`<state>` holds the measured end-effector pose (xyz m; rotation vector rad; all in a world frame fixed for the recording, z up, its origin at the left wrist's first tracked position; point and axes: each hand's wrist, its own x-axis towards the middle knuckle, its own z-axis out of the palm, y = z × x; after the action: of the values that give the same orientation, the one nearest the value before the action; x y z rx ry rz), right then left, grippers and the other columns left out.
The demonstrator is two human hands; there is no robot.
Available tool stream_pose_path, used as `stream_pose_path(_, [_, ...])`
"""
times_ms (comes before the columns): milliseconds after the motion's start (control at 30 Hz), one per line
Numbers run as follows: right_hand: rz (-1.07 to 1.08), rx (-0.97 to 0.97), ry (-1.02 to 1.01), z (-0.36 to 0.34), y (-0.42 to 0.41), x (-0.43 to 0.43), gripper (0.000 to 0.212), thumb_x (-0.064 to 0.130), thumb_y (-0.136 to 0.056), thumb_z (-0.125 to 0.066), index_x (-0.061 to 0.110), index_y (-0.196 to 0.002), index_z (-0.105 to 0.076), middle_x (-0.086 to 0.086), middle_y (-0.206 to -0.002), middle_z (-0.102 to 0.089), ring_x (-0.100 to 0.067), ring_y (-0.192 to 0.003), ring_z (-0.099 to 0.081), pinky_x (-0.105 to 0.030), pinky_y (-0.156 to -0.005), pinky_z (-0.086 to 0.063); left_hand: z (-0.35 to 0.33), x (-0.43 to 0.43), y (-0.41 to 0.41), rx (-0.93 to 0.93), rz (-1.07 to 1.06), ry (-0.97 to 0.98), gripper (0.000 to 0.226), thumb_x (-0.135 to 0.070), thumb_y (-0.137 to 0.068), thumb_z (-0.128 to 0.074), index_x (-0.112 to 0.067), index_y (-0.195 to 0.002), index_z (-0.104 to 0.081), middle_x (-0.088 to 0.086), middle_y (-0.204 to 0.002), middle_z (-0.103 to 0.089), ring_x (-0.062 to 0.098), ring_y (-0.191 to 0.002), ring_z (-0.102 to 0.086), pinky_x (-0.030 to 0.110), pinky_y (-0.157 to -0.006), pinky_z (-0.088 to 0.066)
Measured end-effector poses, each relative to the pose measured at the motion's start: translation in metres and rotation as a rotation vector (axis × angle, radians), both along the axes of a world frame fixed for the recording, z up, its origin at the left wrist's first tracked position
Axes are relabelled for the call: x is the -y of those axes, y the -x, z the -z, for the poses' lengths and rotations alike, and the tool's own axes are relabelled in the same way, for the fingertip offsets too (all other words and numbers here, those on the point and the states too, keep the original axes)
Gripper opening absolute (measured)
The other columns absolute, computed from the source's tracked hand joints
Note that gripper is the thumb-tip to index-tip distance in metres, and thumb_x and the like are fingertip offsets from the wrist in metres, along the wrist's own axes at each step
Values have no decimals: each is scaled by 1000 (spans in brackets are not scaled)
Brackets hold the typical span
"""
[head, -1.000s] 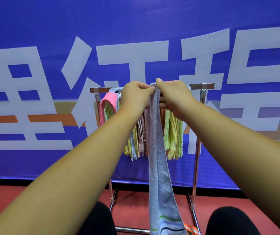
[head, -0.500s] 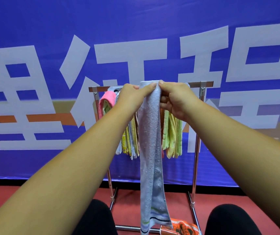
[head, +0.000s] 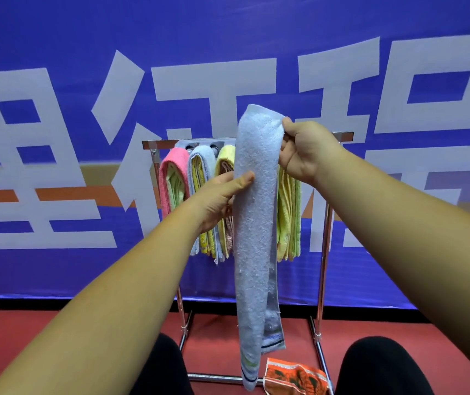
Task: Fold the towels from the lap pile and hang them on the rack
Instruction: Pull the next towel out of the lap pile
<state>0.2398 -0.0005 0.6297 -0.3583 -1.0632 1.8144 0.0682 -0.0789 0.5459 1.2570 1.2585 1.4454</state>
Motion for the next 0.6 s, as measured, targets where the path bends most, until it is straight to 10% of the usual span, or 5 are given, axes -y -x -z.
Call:
stream_pose_path(233, [36, 13, 62, 17, -3, -21, 34, 10, -114, -41, -10, -135, -58, -25, -130, -72, -32, -120, -72, -45, -95, -63, 6, -9, -21, -5, 8, -18, 46, -36, -92, -81, -2, -123, -72, 16, -118, -78, 33, -110, -76, 48, -104, -57])
stream_pose_path(467, [86, 289, 61, 102, -3, -44, 22, 14, -109, -51, 4, -107, -71, -7, -80, -79, -19, -70, -78, -34, -65, -65, 40, -24, -26, -12, -82, 16, 38, -39, -94, -80, -6, -113, -77, 15, -108, -81, 29, -105, -78, 47, -99, -61])
stream_pose_path(600, [-72, 569, 155, 197, 13, -64, 38, 51, -100, -64, 16, -115, -70, -18, -100, -59, -36, -82, -59, -40, -79, -55, 77, -38, -19, 35, -118, 107, 34, -32, -98, -76, -2, -114, -75, 17, -103, -81, 28, -97, -79, 42, -86, -64])
